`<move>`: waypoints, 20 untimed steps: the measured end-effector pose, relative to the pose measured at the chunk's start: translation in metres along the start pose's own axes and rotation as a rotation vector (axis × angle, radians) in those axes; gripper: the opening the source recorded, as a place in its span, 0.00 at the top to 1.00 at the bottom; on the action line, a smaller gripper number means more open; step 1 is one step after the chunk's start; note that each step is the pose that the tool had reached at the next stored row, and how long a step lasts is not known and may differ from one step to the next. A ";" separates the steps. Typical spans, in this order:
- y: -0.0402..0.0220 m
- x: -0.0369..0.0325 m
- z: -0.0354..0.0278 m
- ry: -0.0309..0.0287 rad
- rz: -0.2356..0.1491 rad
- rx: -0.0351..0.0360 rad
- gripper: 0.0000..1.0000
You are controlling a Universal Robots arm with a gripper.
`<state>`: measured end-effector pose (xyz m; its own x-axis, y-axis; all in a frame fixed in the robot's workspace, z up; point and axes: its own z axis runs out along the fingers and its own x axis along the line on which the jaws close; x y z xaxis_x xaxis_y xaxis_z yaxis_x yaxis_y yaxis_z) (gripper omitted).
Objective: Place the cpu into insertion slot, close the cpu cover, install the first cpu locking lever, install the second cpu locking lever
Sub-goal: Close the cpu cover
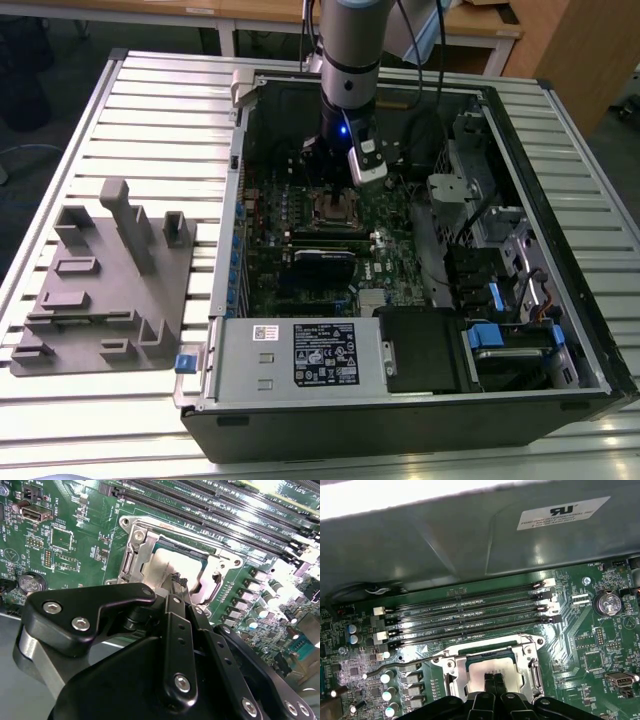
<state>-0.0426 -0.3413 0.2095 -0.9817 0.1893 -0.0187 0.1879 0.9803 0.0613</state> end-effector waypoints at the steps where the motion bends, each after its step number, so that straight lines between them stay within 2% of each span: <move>1: 0.0000 0.0000 0.0001 0.0000 -0.001 0.0000 0.89; 20: -0.0001 0.0000 0.0016 0.0023 -0.038 -0.0007 0.89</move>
<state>-0.0426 -0.3413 0.2079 -0.9882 0.1522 -0.0187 0.1508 0.9867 0.0613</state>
